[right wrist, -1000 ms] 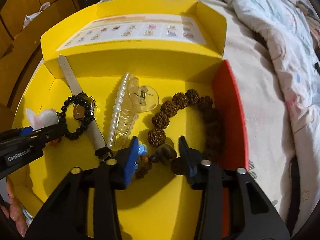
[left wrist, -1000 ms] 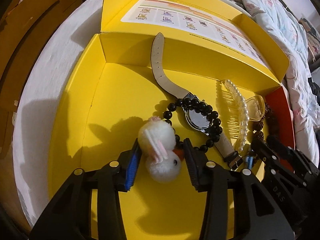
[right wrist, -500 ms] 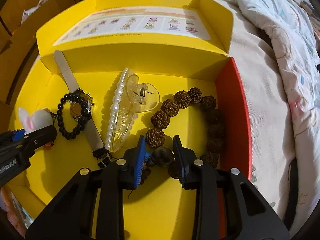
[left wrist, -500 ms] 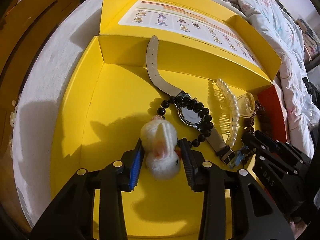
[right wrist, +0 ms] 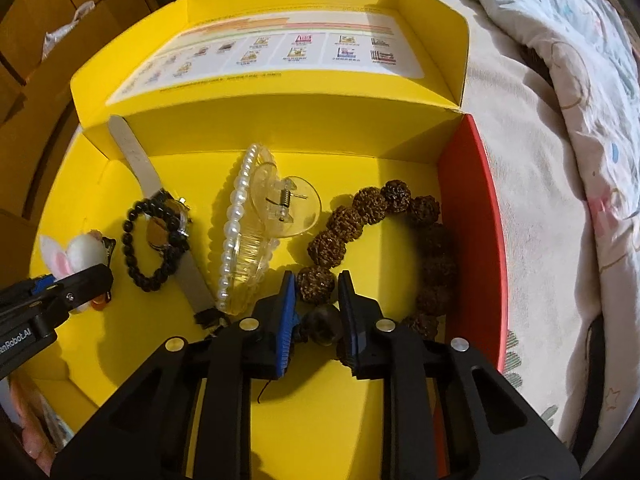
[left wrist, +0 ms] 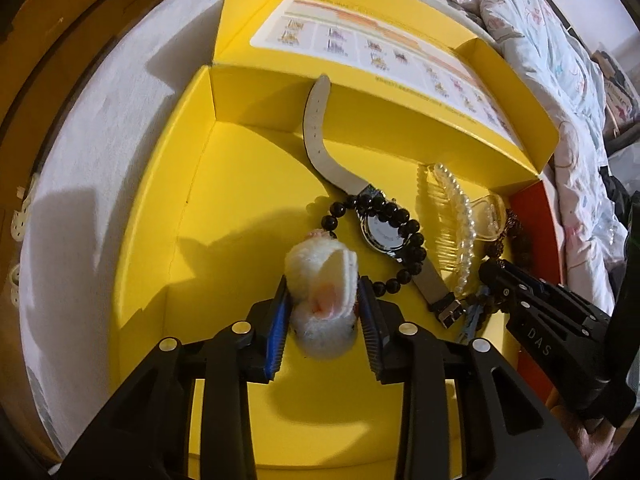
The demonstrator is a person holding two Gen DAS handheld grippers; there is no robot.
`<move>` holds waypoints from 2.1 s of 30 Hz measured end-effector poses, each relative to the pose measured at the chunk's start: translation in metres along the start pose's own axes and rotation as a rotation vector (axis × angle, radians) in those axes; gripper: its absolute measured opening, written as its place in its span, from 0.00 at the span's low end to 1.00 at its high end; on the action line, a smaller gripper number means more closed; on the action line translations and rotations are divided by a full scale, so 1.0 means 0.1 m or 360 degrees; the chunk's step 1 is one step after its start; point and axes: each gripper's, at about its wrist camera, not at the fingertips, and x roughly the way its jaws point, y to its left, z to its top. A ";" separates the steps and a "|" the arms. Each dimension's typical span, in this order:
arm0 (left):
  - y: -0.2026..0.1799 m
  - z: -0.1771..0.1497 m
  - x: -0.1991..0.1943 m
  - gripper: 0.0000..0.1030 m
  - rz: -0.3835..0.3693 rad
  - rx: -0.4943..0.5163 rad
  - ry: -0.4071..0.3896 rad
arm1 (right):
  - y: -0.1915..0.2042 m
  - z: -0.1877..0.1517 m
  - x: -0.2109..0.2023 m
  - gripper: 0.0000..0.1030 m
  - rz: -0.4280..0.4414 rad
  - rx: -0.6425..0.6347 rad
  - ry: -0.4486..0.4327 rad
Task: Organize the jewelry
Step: 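Lift both held pieces out of the box, lower onto the bed, open both tools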
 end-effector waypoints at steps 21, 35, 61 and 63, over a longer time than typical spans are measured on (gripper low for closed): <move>-0.11 -0.04 -0.49 0.32 -0.0118 0.0038 -0.0125 | -0.42 0.02 -0.79 0.20 0.0453 0.0253 -0.0216; -0.19 -0.19 -0.82 0.32 -0.0125 0.0078 -0.0194 | -0.41 -0.14 -1.37 0.20 0.0562 0.0251 -0.0331; 0.17 -2.11 -1.35 0.32 0.0092 0.0065 -0.0280 | -1.58 -2.30 -2.42 0.20 0.0208 0.0446 -0.0401; 0.17 -2.26 -1.26 0.32 0.0100 0.0068 -0.0250 | -1.72 -2.46 -2.42 0.20 0.0164 0.0490 -0.0393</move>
